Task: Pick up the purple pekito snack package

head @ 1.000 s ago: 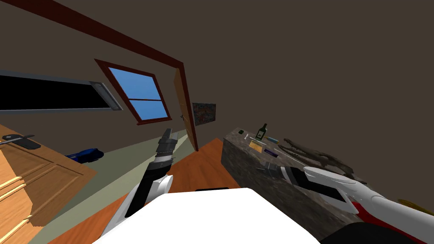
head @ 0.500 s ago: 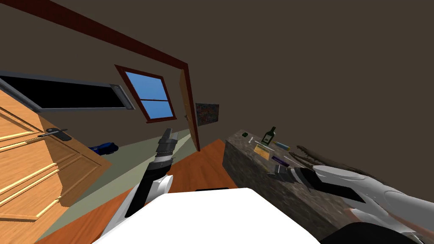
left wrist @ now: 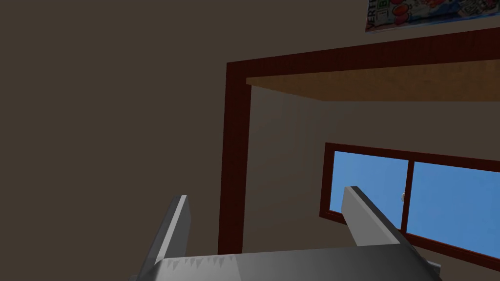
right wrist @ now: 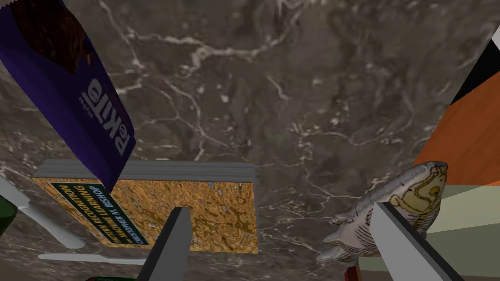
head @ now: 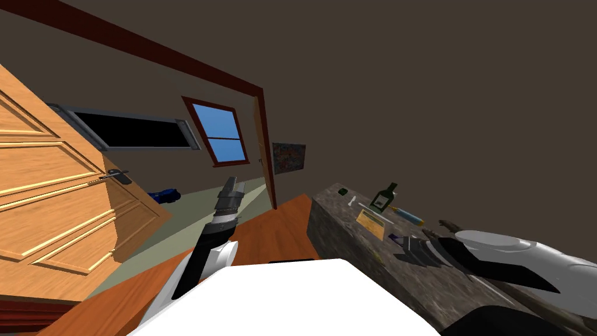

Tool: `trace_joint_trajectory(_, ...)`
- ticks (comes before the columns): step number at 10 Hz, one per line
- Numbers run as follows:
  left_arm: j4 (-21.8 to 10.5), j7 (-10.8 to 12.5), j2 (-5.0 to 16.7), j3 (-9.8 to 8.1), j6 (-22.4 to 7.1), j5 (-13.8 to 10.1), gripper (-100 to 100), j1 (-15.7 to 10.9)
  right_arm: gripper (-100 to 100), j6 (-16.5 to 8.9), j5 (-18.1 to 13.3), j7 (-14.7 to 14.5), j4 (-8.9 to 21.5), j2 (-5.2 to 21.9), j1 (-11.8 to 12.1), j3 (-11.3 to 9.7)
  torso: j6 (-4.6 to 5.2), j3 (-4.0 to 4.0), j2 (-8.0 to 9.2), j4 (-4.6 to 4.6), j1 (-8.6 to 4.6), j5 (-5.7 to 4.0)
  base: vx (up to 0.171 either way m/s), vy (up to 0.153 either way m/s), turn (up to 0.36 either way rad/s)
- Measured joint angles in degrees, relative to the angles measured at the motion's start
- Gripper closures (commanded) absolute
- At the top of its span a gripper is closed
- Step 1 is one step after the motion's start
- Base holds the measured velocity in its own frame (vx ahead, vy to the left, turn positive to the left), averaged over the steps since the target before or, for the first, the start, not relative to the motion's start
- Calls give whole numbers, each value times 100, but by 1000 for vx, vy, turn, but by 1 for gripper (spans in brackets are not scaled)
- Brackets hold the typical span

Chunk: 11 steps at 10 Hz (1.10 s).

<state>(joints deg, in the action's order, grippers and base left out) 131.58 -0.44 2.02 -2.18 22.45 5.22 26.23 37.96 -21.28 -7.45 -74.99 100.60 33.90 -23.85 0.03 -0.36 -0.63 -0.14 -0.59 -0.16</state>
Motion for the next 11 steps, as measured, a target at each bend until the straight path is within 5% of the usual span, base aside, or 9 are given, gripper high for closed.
trace_joint_trajectory(2, 0, 0, -1, 1, 0, 0, 0, 0, -100, 124, 67, -84, 286, 142, 182, -13, 3, 10, 17, 4, 39, 9, 115, -68, 168)
trace_joint_trajectory(3, 0, 0, -1, 1, 0, 0, 0, 0, -100, 131, -206, -8, 443, 68, 119, -206, 0, 3, 5, 1, 31, 5, 113, -106, 97)
trace_joint_trajectory(4, 0, 0, -1, 0, 0, 0, 0, 0, -100, 124, -75, -36, 457, 202, 327, -213, 4, 5, 10, 2, 27, 7, 92, -131, 109)
trace_joint_trajectory(5, 0, 0, 0, 0, 0, 0, 0, 0, -100, 257, -245, 21, 667, 139, 287, -332, 4, 9, 16, 4, 17, 2, 80, -105, 73)
trace_joint_trajectory(9, 0, 0, -1, 1, 0, 0, 0, 0, -100, 288, -84, -92, 657, 119, 721, -487, 7, 22, 38, 9, 47, 9, 37, -41, 39)
trace_joint_trajectory(10, 0, 0, -1, 1, 0, 0, 0, -1, 0, 284, -74, -109, 654, 114, 739, -493, 6, 25, 43, 10, 57, 11, 4, -5, 1)
trace_joint_trajectory(11, 0, 0, -2, 1, 0, 0, 0, -1, -100, 284, -76, -108, 654, 115, 736, -492, 6, 29, 51, 12, 66, 14, 126, -36, -250)
